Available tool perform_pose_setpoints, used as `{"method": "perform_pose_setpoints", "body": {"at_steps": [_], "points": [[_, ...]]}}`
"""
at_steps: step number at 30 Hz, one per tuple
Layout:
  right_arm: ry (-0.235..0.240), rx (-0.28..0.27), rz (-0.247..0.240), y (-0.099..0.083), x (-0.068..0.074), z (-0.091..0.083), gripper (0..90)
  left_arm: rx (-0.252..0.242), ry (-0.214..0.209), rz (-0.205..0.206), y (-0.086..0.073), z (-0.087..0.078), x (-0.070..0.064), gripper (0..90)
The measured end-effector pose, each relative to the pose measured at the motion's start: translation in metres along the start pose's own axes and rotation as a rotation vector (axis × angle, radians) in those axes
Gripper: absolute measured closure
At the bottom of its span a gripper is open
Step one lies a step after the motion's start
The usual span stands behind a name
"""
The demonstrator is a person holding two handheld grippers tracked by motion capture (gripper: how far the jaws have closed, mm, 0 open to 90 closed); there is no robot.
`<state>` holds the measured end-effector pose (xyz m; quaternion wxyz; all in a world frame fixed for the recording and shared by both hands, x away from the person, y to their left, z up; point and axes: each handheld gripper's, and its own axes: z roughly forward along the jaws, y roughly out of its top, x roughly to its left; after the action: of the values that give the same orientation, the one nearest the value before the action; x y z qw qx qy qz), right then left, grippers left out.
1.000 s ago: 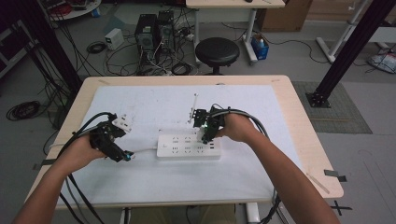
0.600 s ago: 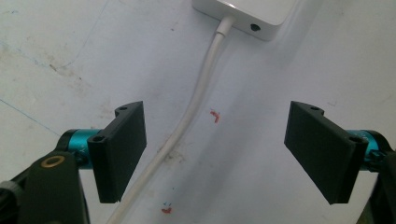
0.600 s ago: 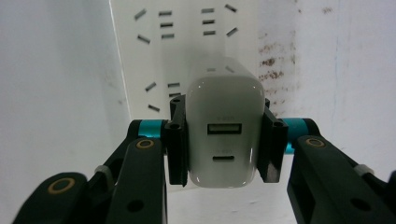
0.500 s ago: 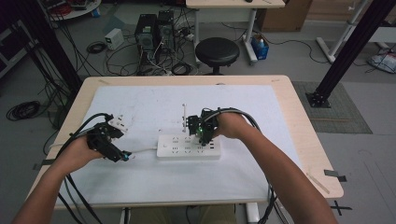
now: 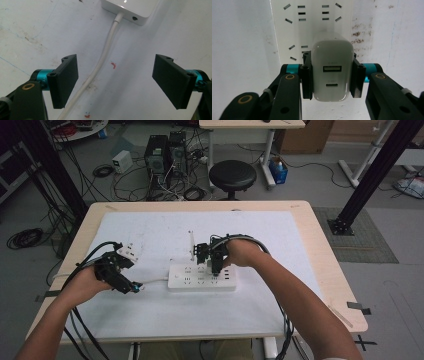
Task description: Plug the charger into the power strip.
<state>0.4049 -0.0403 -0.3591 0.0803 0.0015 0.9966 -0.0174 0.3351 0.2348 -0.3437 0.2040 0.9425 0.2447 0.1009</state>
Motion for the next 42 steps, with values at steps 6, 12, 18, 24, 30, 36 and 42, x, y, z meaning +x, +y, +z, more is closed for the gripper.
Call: {"method": "perform_pose_setpoints", "body": {"at_steps": [6,12,18,24,30,36,42], "points": [[0.015,0.031,0.0,0.004,-0.001,0.005,62.6,-0.006,-0.006,-0.005,-0.001,0.003,0.0,20.9],[0.022,0.053,-0.009,0.009,-0.004,0.006,62.7,-0.011,-0.006,-0.011,-0.001,0.006,0.001,20.9],[0.047,0.059,-0.004,0.01,-0.008,0.008,62.6,-0.017,-0.017,-0.015,-0.003,0.009,0.001,20.9],[0.056,0.034,0.02,0.006,-0.009,0.01,62.5,-0.024,-0.025,-0.02,-0.004,0.012,0.001,20.9],[0.076,-0.026,0.048,-0.001,-0.011,0.012,62.0,-0.033,-0.021,-0.028,-0.006,0.008,0.001,20.9],[0.096,-0.109,0.112,-0.013,-0.012,0.014,50.6,-0.039,-0.014,-0.033,-0.009,0.003,0.001,20.9],[0.078,-0.142,0.166,-0.021,-0.009,0.01,20.4,-0.049,-0.007,-0.041,-0.009,-0.001,0.001,20.9]]}}
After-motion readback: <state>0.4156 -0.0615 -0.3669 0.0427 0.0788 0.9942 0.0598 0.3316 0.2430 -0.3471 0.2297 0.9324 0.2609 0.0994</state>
